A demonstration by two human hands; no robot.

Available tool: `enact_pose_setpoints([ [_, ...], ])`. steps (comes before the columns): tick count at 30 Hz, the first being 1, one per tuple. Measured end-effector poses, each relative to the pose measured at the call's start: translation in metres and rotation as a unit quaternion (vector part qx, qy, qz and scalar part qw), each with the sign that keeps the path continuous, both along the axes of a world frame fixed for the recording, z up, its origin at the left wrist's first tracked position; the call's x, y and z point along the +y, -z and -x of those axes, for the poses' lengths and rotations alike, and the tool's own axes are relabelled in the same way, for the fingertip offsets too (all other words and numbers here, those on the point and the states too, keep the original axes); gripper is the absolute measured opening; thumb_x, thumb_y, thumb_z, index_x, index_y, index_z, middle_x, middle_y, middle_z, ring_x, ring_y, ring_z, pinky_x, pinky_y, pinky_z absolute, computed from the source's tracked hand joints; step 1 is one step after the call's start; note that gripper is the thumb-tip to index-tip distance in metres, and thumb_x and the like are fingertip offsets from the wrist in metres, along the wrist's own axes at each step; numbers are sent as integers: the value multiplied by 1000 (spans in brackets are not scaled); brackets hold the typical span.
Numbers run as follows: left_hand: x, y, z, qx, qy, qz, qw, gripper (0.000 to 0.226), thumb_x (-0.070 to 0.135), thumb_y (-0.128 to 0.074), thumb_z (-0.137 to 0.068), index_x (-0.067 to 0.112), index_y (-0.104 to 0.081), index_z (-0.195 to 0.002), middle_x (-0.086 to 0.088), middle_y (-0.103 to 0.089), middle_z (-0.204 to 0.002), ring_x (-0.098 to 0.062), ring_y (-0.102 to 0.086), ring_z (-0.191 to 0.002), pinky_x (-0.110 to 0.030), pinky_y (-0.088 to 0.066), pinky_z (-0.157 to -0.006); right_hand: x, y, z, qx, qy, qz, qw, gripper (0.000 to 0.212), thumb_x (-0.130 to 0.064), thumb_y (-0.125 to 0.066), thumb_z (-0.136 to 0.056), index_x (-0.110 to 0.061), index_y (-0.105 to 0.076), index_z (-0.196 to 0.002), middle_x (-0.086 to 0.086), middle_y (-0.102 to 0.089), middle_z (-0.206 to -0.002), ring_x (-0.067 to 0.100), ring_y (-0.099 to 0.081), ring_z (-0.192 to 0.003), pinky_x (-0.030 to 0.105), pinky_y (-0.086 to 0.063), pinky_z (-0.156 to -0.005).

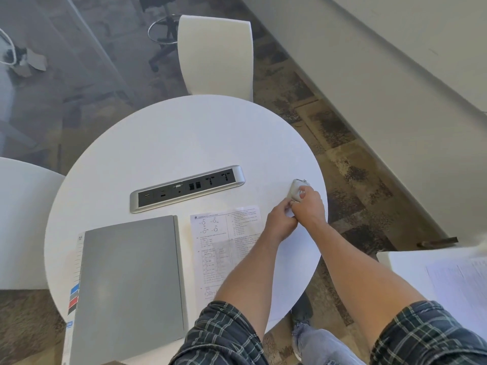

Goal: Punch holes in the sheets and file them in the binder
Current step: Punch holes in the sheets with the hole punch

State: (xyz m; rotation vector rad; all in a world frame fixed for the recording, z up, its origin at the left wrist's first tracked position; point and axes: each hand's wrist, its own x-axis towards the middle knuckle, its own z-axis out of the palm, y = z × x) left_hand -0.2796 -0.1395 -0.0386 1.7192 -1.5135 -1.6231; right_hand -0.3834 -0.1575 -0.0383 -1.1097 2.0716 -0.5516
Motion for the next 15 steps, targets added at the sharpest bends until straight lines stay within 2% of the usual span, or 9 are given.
enact_pose_setpoints([
  [2,2,4,-2,14,-26,-9,1000,49,17,-59,-91,22,-56,-140,-2,-64,-138,-21,-61,-125,-40,-49,-108,5,-4,-3,1,1,0,1000,36,-4,-65,-93,-1,-59,-129,20,-63,-125,36,-67,-102,37,-54,-76],
  [5,3,8,-5,29,-58,-24,998,48,17,-65,-90,20,-58,-137,-2,-66,-135,-19,-62,-125,-40,-51,-107,10,-6,-5,-9,7,-2,1000,32,-3,-65,-92,-3,-59,-123,18,-63,-121,28,-60,-87,34,-49,-68],
  [8,4,5,-7,31,-75,-28,996,44,14,-66,-89,20,-60,-132,-1,-69,-128,-17,-64,-118,-35,-53,-102,15,-8,-10,-25,24,4,999,35,-3,-65,-90,-3,-59,-125,18,-65,-118,33,-64,-91,35,-51,-65],
  [11,6,3,-8,20,-83,-39,996,40,13,-63,-86,17,-63,-125,-1,-71,-119,-20,-67,-108,-36,-56,-96,18,-10,-13,-23,28,7,999,30,-3,-65,-89,-5,-60,-119,14,-66,-110,21,-59,-80,22,-42,-55],
  [13,9,4,-9,21,-87,-52,995,37,13,-62,-84,15,-64,-122,-3,-72,-115,-22,-68,-105,-35,-58,-91,20,-11,-15,-20,27,2,999,30,-5,-65,-88,-7,-60,-118,12,-65,-109,19,-58,-79,24,-42,-54],
  [15,13,3,-9,29,-87,-53,994,33,11,-60,-85,12,-65,-118,-5,-72,-111,-21,-68,-100,-27,-57,-81,22,-11,-16,-11,25,-8,1000,36,-10,-67,-87,-9,-60,-122,13,-64,-113,25,-63,-86,29,-46,-57],
])
